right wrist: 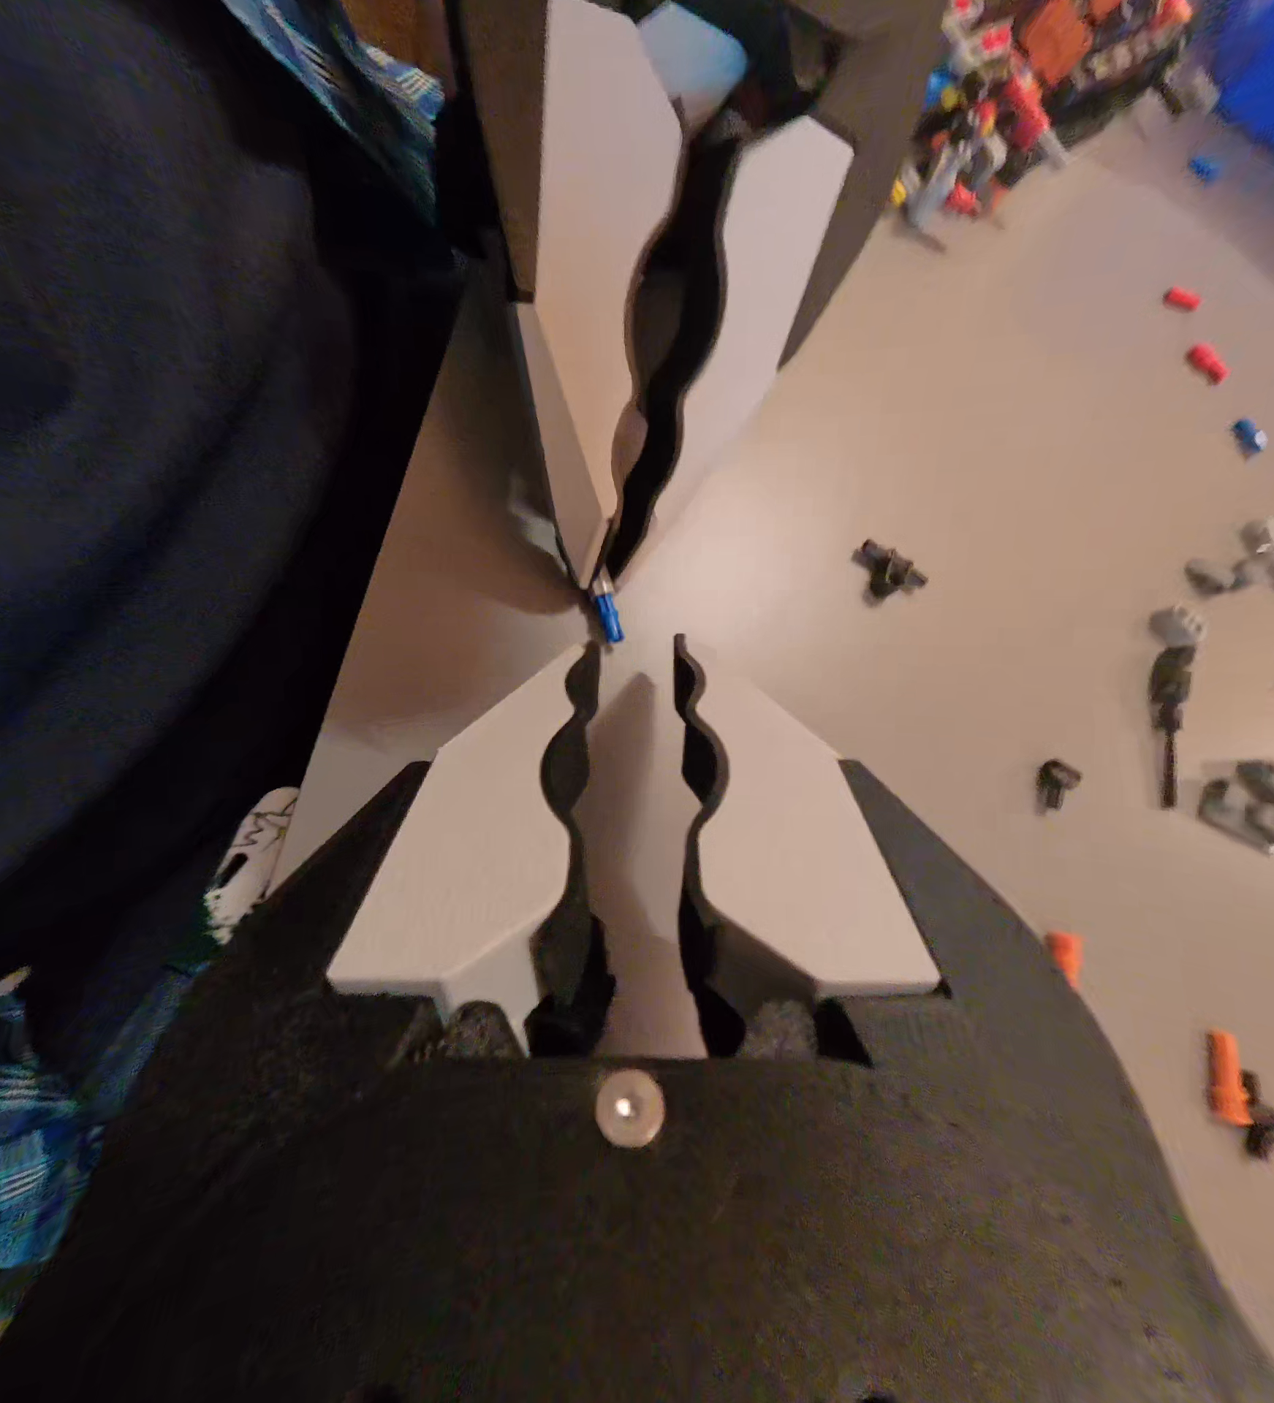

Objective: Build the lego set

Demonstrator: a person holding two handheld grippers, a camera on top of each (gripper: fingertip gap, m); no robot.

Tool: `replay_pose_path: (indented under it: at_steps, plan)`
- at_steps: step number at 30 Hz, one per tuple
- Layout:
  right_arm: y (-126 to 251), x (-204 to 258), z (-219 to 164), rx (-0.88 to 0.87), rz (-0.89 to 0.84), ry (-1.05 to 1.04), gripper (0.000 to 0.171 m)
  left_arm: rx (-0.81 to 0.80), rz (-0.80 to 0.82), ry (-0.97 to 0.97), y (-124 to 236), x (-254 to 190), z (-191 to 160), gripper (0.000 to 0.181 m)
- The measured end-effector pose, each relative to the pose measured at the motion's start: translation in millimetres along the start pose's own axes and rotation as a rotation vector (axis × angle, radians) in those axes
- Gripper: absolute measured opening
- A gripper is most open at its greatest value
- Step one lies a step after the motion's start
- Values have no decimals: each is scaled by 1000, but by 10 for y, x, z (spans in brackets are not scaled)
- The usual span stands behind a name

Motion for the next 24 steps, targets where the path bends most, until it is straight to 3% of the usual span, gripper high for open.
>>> replay_pose_path:
  at_steps: [7,24]
  plan:
    - [-50,53,-36,10,40,-94,0,2,6,-14,-13,-2,8,5]
    - [-109,60,22,16,66,-43,0,-1,11,-31,-18,-12,11,4]
Point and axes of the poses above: each gripper's, where its closed fingertips meet, y back along the fingers, z out of its top, x = y × z across the jaws, the point moved 3 cm from there along y, back along the fingers, and after that the axes turned 3 degrees about -x, right-handed, at the moved point
